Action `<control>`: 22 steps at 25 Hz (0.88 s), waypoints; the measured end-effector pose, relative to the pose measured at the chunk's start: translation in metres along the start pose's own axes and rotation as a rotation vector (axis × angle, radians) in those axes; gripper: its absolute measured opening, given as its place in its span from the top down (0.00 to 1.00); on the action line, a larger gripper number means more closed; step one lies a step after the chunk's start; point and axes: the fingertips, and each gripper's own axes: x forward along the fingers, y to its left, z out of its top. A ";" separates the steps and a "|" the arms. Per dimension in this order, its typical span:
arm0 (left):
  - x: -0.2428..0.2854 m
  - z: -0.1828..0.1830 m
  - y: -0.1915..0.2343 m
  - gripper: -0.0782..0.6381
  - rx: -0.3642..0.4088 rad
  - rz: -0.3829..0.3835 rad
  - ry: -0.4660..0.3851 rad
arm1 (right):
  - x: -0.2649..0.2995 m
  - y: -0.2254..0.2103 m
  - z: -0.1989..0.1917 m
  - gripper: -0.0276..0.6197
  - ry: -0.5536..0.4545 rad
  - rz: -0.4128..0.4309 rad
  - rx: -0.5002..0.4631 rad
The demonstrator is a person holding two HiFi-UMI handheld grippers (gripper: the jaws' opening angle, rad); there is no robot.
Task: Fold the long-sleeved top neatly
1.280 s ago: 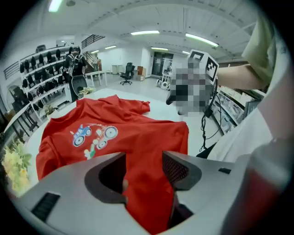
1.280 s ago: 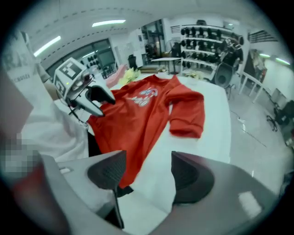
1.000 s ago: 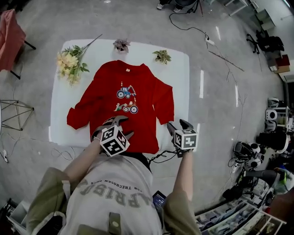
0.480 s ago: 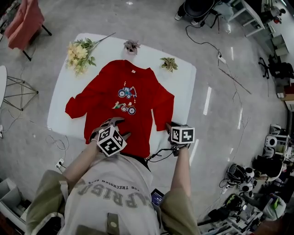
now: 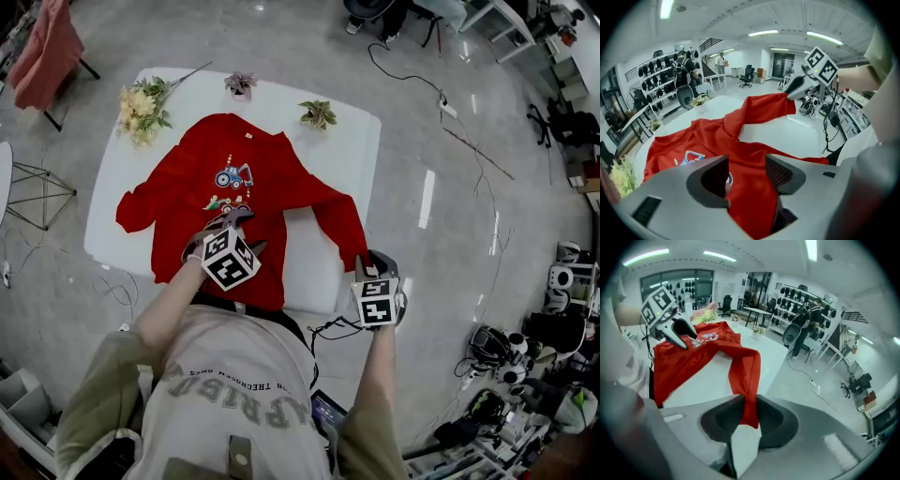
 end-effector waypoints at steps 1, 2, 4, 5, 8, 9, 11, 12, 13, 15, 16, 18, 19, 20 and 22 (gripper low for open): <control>0.004 0.007 0.003 0.54 0.013 0.005 -0.001 | -0.006 0.000 -0.003 0.83 -0.020 0.001 0.002; 0.008 0.014 0.007 0.54 0.025 0.009 -0.003 | -0.011 0.003 -0.007 0.83 -0.032 0.009 0.001; 0.016 0.028 0.015 0.54 0.051 0.012 -0.003 | -0.017 0.017 -0.018 0.83 -0.030 0.045 0.008; 0.020 0.034 0.019 0.54 0.066 0.009 -0.001 | -0.015 0.026 -0.025 0.83 -0.020 0.068 0.021; 0.034 0.048 0.028 0.54 0.115 -0.005 0.009 | -0.001 0.049 -0.047 0.83 0.025 0.121 0.078; 0.039 0.053 0.030 0.54 0.133 -0.011 0.013 | 0.004 0.053 -0.053 0.83 0.041 0.129 0.100; 0.049 0.061 0.033 0.54 0.173 -0.026 0.024 | 0.007 0.055 -0.055 0.79 0.045 0.139 0.156; 0.054 0.064 0.034 0.54 0.196 -0.033 0.031 | 0.004 0.053 -0.053 0.77 0.032 0.148 0.197; 0.059 0.066 0.034 0.54 0.218 -0.040 0.042 | 0.000 0.049 -0.051 0.62 0.011 0.161 0.249; 0.069 0.066 0.035 0.54 0.258 -0.061 0.069 | -0.006 0.038 -0.047 0.53 -0.025 0.174 0.353; 0.073 0.065 0.034 0.54 0.273 -0.075 0.084 | -0.005 0.033 -0.046 0.52 -0.027 0.171 0.390; 0.080 0.062 0.033 0.54 0.296 -0.105 0.107 | 0.005 0.029 -0.052 0.53 0.017 0.168 0.421; 0.083 0.061 0.032 0.54 0.303 -0.120 0.116 | 0.012 0.031 -0.056 0.53 0.052 0.172 0.422; 0.085 0.059 0.032 0.54 0.309 -0.132 0.122 | 0.019 0.033 -0.059 0.53 0.084 0.175 0.415; 0.087 0.057 0.032 0.54 0.323 -0.151 0.130 | 0.025 0.033 -0.060 0.60 0.118 0.137 0.376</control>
